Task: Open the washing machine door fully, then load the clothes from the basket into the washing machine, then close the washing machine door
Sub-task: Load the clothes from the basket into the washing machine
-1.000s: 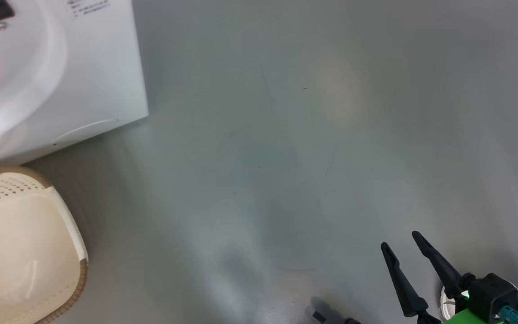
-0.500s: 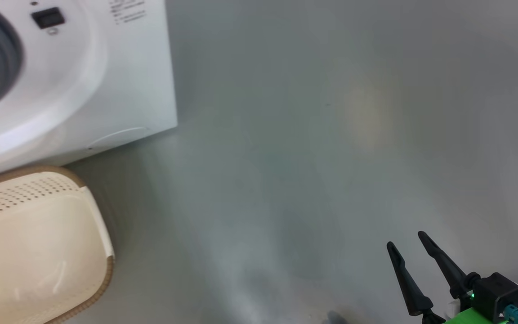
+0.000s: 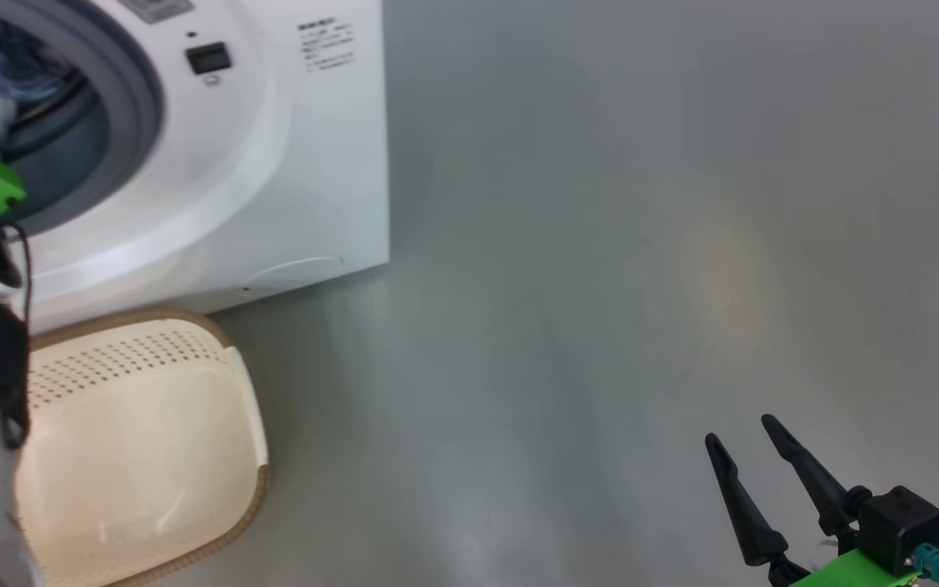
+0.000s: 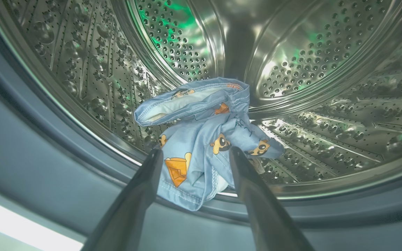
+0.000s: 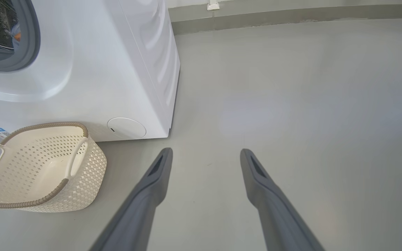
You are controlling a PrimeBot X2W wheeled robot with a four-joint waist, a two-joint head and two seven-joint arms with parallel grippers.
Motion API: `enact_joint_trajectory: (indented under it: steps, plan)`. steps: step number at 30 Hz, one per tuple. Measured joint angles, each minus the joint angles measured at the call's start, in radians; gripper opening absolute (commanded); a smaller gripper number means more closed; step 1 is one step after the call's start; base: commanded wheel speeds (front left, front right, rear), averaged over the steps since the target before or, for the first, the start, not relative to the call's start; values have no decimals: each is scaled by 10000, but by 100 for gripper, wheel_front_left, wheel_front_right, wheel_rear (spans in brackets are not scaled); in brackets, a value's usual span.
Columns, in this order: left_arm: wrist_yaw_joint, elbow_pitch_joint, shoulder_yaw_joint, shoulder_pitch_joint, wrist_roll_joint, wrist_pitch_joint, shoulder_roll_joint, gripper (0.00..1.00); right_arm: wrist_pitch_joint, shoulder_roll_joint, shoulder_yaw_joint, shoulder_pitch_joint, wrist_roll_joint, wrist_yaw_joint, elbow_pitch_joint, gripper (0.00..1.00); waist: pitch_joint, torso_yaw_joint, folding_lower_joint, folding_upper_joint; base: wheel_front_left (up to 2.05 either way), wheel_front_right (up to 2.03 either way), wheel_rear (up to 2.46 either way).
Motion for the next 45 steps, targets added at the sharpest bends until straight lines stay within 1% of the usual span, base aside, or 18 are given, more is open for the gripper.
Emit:
enact_joint_trajectory:
  steps: [1, 7, 11, 14, 17, 18, 20, 22, 23, 27, 30, 32, 38, 45]
  plan:
    - [-13, -36, 0, 69, -2, 0, -77, 100, 0, -4, 2, -5, 0, 0, 23, 100, -57, 68, 0, 0, 0, 0, 0]
    - [-470, -449, -17, 630, -6, 0, -535, 100, 0, 35, -12, -42, 10, 0, 169, 100, -396, 447, 0, 0, 0, 0, 0]
    - [-713, -932, -15, 1093, 10, 0, -673, 100, 0, 102, -27, -267, 10, 0, 224, 100, -596, 675, 0, 0, 0, 0, 0]
    - [-807, -1427, 15, 1512, 71, 0, -842, 100, 0, 117, -46, -386, 10, 0, 270, 100, -729, 816, 0, 0, 0, 0, 0]
    - [-1026, -1904, 130, 1937, 84, 0, -1097, 100, 0, 128, -86, -418, 10, 0, 293, 100, -848, 953, 0, 0, 0, 0, 0]
    - [-1258, -2234, 142, 2272, 92, 0, -1294, 100, 0, 138, -130, -462, 10, 0, 301, 100, -928, 1048, 0, 0, 0, 0, 0]
    - [-1369, -2621, 46, 2637, 255, 0, -1459, 100, 0, 136, -148, -577, 6, 0, 337, 100, -1005, 1150, 0, 0, 0, 0, 0]
    - [-1626, -2915, 50, 2985, 259, 0, -1607, 100, 0, 144, -165, -687, 4, 0, 355, 100, -1108, 1242, 0, 0, 0, 0, 0]
    - [-1674, -2991, 59, 3155, 259, 2, -1680, 100, 0, 150, -171, -735, 0, 0, 374, 100, -1167, 1282, 0, 0, 0, 0, 0]
    - [-1707, -3507, -169, 4033, 640, 2, -1745, 100, 0, 217, -349, -792, -2, 0, 491, 100, -1428, 1454, 0, 0, 0, 0, 0]
    - [-1641, -4023, -190, 4814, 888, 2, -1747, 100, 0, 261, -372, -791, -4, 0, 546, 100, -1649, 1550, 0, 0, 0, 0, 0]
    - [-1478, -4477, -205, 5364, 1145, 2, -1745, 100, 0, 265, -416, -788, -6, 0, 568, 100, -1782, 1611, 0, 0, 0, 0, 0]
    - [-1384, -5927, -71, 6814, 1264, 0, -1787, 100, 0, 261, -460, -770, -21, 0, 587, 100, -2125, 1783, 0, 0, 0, 0, 0]
    - [-1076, -7488, -21, 8637, 1421, 2, -1831, 100, 0, 259, -403, -727, -92, 0, 685, 100, -2521, 1836, 0, 0, 0, 0, 0]
